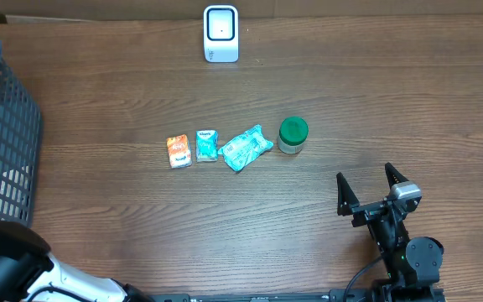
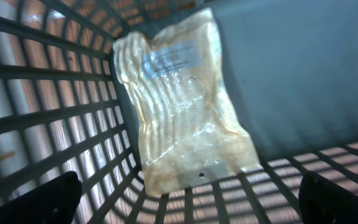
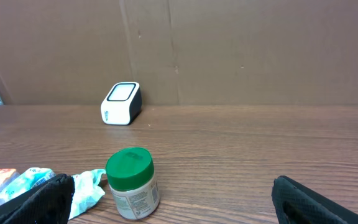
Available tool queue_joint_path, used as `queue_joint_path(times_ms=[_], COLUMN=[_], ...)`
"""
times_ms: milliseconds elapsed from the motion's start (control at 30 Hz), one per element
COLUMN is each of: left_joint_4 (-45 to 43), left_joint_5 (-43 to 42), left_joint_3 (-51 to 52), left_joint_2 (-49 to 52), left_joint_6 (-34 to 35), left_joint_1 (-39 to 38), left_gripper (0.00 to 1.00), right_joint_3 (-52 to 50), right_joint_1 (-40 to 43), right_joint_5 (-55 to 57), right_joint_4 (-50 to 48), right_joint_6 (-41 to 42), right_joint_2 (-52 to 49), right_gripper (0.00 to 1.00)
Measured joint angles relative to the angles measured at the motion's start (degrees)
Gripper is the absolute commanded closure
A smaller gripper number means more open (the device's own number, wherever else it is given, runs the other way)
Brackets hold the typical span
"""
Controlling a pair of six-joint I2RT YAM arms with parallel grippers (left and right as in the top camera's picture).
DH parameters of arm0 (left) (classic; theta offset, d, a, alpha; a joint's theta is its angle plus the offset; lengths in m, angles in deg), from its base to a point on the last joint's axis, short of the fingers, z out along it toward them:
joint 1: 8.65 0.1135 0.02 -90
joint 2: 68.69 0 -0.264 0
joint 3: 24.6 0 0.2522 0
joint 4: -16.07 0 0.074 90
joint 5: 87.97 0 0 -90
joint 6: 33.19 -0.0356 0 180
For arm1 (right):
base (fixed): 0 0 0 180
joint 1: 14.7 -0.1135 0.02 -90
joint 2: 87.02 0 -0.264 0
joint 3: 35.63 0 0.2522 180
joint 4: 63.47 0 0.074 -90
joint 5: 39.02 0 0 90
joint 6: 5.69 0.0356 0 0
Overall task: Scan the item barcode
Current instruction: 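Return the left gripper to the basket and grasp the clear plastic bag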
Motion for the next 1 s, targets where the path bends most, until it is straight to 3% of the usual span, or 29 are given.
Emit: queue_joint_path(times_ms=[200, 667, 1000], left_joint_4=[-6.12, -30.58, -44.09], left_joint_5=[1.05, 1.27, 0.72], left_joint_3=[7.19, 29.46, 37.90], left_joint_2=[4.20, 5.44, 5.53], left_joint_6=[0.00, -0.02, -0.22], left_joint_1=[0.00, 0.00, 0.00], left_gripper=[0.00, 0.00, 0.00], right_joint_3=[0.00, 0.00, 0.00], right_joint_1=[0.00, 0.00, 0.00], right_joint_5=[0.02, 0.02, 0.02], right_joint_4=[0.02, 0.02, -0.02], right_joint_6=[-0.02, -0.02, 0.00], right_joint_2=[0.00, 0.00, 0.00], right_gripper=[0.00, 0.00, 0.00])
